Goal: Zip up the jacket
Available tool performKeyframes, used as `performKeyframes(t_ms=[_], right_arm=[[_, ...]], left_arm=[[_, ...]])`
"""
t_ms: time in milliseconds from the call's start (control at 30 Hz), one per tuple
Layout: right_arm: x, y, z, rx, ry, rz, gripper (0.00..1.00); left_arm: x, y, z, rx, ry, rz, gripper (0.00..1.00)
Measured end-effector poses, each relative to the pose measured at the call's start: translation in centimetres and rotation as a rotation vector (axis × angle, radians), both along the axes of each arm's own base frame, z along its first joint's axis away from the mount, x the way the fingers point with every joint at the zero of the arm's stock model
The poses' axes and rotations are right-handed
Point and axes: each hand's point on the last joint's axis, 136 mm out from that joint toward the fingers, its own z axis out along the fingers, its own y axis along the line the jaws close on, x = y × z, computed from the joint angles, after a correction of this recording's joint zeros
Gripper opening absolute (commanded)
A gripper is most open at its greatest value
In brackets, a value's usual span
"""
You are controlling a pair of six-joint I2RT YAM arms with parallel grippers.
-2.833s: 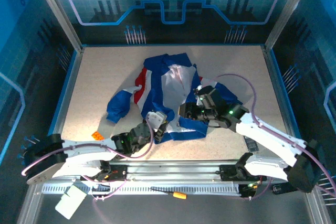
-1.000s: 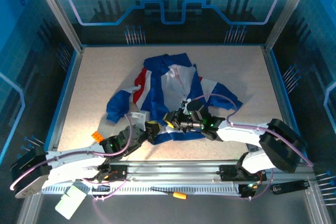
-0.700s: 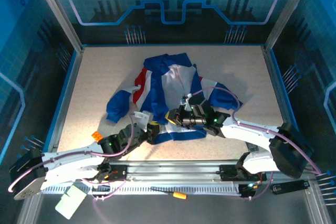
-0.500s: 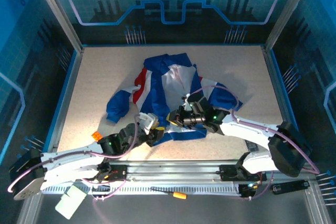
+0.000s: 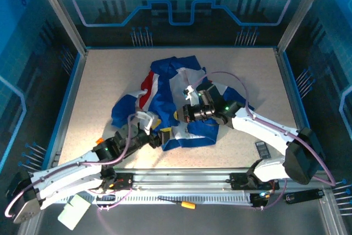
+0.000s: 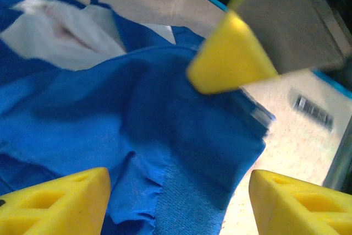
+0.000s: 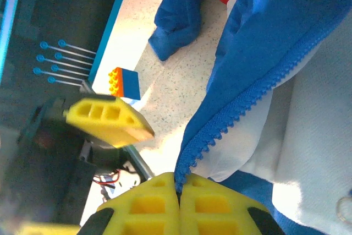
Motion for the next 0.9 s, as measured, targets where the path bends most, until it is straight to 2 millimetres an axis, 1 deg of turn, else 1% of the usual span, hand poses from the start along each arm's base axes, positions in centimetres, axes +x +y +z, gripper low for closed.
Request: performKeyframes(t_ms=[67, 133, 200, 333, 433, 633, 733, 800, 833, 867, 900], right_arm=[[0.0, -0.3, -0.4, -0.001, -0.026, 0.027, 0.0], [0.0, -0.6, -0.9, 0.004, -0.036, 0.044, 0.0], [0.1, -0.9, -1.2, 0.016, -0.045, 0.053, 0.0], [0.0, -0.9, -1.4, 0.046, -0.063, 0.071, 0.0], [0.0, -0.8, -1.3, 0.064, -0.073, 0.077, 0.0], [-0.1, -0.6, -1.0, 0.105, -0.086, 0.075, 0.0], [-0.1, -0.6, -1.2, 0.115, -0.078, 0.065, 0.0], [0.0, -0.7, -1.3, 0.121, -0.073, 0.054, 0.0], [0.0, -0.7, -1.4, 0.12, -0.07, 0.046, 0.0], [0.2, -0.9, -1.6, 0.119, -0.069, 0.032, 0.0], [0.3, -1.0, -1.8, 0.117, -0.065, 0.023, 0.0]], left_arm=[[0.6, 0.6, 0.4, -0.11, 0.088, 0.049, 0.7], [0.9, 1.0, 0.5, -0.219, 0.166, 0.082, 0.74], [1.0, 1.1, 0.1, -0.298, 0.234, 0.093, 0.79], [1.2, 1.0, -0.9, -0.394, 0.335, 0.087, 0.85], [1.5, 0.4, -1.6, -0.437, 0.407, 0.064, 0.87], [1.7, -2.1, -2.8, -0.501, 0.544, -0.028, 0.86], [2.0, -3.2, -3.0, -0.543, 0.585, -0.065, 0.81], [2.2, -3.8, -3.1, -0.576, 0.604, -0.086, 0.73], [2.3, -4.1, -3.1, -0.592, 0.611, -0.099, 0.67], [2.4, -4.3, -3.1, -0.609, 0.619, -0.111, 0.58], [2.4, -4.6, -3.1, -0.626, 0.629, -0.126, 0.45]])
